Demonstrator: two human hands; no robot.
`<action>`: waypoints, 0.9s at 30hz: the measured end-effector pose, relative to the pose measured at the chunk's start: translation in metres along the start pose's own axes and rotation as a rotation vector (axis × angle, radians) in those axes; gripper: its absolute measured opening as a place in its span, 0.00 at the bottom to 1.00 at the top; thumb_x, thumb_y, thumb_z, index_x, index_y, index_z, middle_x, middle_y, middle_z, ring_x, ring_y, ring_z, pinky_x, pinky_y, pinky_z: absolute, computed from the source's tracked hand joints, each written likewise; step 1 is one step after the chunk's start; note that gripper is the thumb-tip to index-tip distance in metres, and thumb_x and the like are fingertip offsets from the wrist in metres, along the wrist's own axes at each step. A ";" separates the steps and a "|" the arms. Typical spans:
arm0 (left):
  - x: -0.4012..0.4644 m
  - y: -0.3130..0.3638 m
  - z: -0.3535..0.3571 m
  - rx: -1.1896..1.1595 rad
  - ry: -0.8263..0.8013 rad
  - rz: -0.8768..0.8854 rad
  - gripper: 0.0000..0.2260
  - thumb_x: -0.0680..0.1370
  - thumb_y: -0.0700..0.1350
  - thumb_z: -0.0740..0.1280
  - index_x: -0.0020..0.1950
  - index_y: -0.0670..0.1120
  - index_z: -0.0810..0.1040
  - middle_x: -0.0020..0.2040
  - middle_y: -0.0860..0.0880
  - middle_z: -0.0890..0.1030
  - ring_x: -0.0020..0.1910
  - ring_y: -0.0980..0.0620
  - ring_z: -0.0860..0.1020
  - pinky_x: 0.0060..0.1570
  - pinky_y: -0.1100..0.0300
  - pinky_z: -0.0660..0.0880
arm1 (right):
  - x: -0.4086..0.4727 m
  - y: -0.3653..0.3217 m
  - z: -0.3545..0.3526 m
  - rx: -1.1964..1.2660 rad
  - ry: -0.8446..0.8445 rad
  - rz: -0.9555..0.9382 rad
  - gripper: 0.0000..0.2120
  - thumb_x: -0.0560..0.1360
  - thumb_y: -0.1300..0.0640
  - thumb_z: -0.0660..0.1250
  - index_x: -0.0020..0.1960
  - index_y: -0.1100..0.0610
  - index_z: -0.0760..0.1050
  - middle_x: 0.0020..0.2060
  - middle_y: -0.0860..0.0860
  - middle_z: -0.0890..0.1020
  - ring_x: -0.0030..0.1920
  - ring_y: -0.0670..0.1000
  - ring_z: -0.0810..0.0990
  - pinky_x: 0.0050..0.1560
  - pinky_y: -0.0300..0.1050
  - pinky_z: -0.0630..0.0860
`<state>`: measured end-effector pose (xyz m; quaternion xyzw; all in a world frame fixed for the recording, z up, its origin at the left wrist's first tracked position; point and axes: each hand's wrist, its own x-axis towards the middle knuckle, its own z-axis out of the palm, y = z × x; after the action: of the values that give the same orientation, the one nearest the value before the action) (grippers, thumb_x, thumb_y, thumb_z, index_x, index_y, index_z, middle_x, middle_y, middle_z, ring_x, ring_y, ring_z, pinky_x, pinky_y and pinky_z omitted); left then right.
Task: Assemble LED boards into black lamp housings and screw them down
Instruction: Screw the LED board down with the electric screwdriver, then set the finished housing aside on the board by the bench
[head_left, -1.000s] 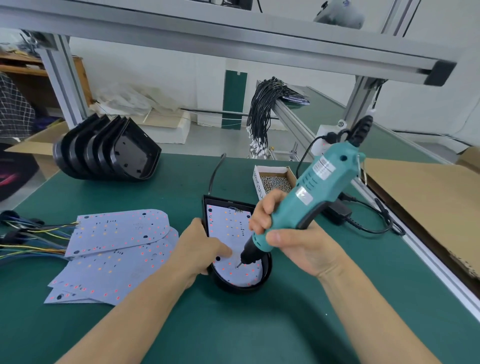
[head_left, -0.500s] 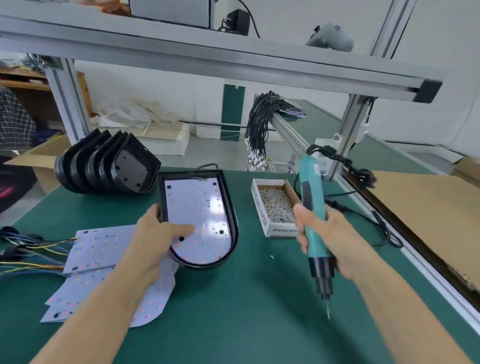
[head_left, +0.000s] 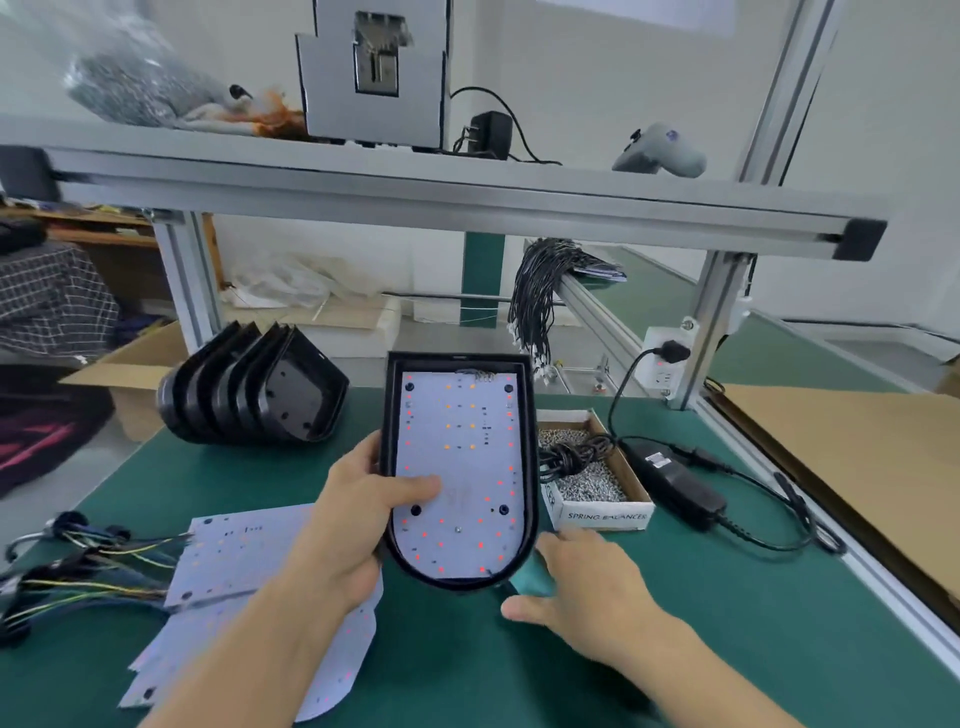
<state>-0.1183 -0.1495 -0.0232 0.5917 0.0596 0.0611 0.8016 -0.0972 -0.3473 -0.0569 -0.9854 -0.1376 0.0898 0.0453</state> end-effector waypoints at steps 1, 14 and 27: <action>0.000 0.000 0.003 0.003 0.007 -0.008 0.17 0.70 0.25 0.66 0.53 0.42 0.79 0.48 0.43 0.85 0.43 0.44 0.84 0.41 0.52 0.81 | 0.000 0.006 -0.008 0.070 0.019 -0.026 0.24 0.73 0.41 0.67 0.63 0.53 0.71 0.60 0.50 0.73 0.62 0.52 0.71 0.58 0.43 0.67; 0.019 0.003 0.032 -0.492 -0.398 -0.527 0.44 0.69 0.73 0.59 0.62 0.34 0.78 0.61 0.36 0.79 0.57 0.37 0.80 0.53 0.43 0.79 | -0.014 0.023 -0.048 1.676 -0.004 -0.051 0.19 0.66 0.58 0.74 0.56 0.60 0.79 0.50 0.58 0.85 0.48 0.59 0.85 0.44 0.50 0.82; 0.122 0.037 0.039 -0.193 0.054 -0.081 0.08 0.84 0.40 0.54 0.51 0.45 0.72 0.32 0.49 0.72 0.27 0.55 0.68 0.25 0.65 0.68 | -0.025 0.088 -0.052 1.454 0.045 0.158 0.14 0.71 0.65 0.72 0.56 0.65 0.79 0.45 0.60 0.85 0.40 0.59 0.85 0.34 0.46 0.80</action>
<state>0.0077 -0.1550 0.0207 0.5072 0.0990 0.0500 0.8547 -0.0880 -0.4419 -0.0117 -0.7147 0.0293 0.1413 0.6844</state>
